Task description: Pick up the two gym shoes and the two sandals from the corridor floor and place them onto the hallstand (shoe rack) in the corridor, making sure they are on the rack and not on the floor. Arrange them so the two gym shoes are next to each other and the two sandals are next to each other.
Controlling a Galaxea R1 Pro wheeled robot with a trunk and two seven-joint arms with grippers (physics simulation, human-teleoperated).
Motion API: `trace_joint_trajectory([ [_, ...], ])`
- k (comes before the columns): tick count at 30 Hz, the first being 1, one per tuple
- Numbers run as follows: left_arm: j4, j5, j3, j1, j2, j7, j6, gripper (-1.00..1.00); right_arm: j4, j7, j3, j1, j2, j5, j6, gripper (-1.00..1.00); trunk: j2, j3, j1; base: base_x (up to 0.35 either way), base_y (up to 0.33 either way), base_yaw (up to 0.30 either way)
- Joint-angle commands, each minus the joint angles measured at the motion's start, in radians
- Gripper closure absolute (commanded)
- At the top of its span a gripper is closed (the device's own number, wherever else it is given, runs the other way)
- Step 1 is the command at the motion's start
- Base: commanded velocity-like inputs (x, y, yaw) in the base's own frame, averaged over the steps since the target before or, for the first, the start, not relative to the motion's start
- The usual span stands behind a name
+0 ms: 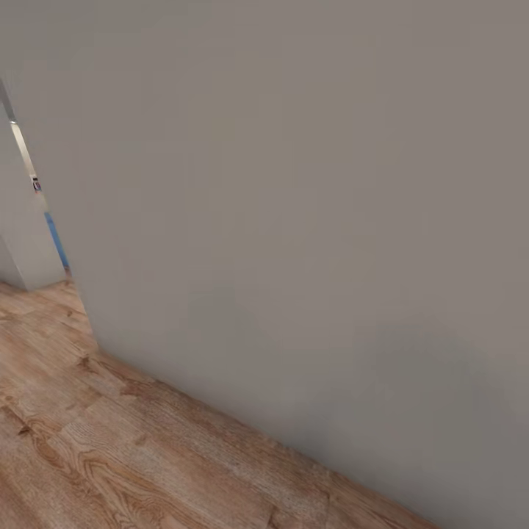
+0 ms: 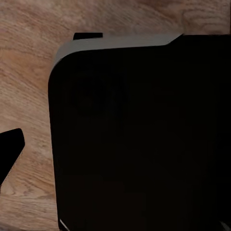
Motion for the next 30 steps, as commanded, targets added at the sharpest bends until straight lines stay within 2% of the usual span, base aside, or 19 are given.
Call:
trace_joint_trajectory([
  [1, -0.006, 0.0, 0.0, 0.0, 0.0, 0.0, -0.002, -1.0, 0.0, 0.001, -0.002, 0.0, 0.0, 0.0, 0.0, -1.0, 0.0, -0.001, 0.0, 0.0, 0.0, 0.0],
  [12, -0.068, 0.001, 0.0, 0.0, 0.0, -0.001, -0.016, -1.0, -0.038, 0.004, 0.013, 0.0, 0.003, 0.014, -0.001, -1.0, 0.0, -0.001, 0.0, 0.0, 0.0, 0.001],
  [19, -0.108, 0.003, 0.0, -0.001, 0.0, 0.001, -0.033, -1.0, -0.078, 0.003, 0.012, 0.0, 0.003, 0.016, 0.0, -1.0, 0.0, -0.004, 0.0, 0.0, 0.0, 0.163],
  [20, -0.489, 0.003, 0.0, -0.001, 0.0, 0.002, -0.033, -1.0, -0.274, 0.003, 0.012, 0.0, 0.003, 0.016, 0.0, -1.0, 0.0, -0.005, 0.0, 0.0, 0.0, 0.23],
  [23, -0.581, 0.005, 0.0, -0.001, -0.002, 0.003, -0.034, -1.0, -0.276, 0.003, 0.011, 0.0, 0.003, 0.017, 0.0, -1.0, 0.0, -0.007, 0.0, 0.0, 0.0, 0.245],
  [25, -0.605, 0.01, 0.0, -0.001, -0.004, 0.003, -0.035, -1.0, -0.277, 0.003, 0.01, 0.0, 0.003, 0.017, 0.0, -1.0, 0.0, -0.008, 0.0, 0.0, 0.0, 0.256],
  [30, -0.637, 0.048, 0.001, -0.001, -0.006, 0.001, -0.037, -1.0, -0.278, 0.003, 0.01, 0.0, 0.001, 0.017, 0.0, -1.0, 0.0, -0.011, 0.0, 0.0, 0.0, 0.261],
])
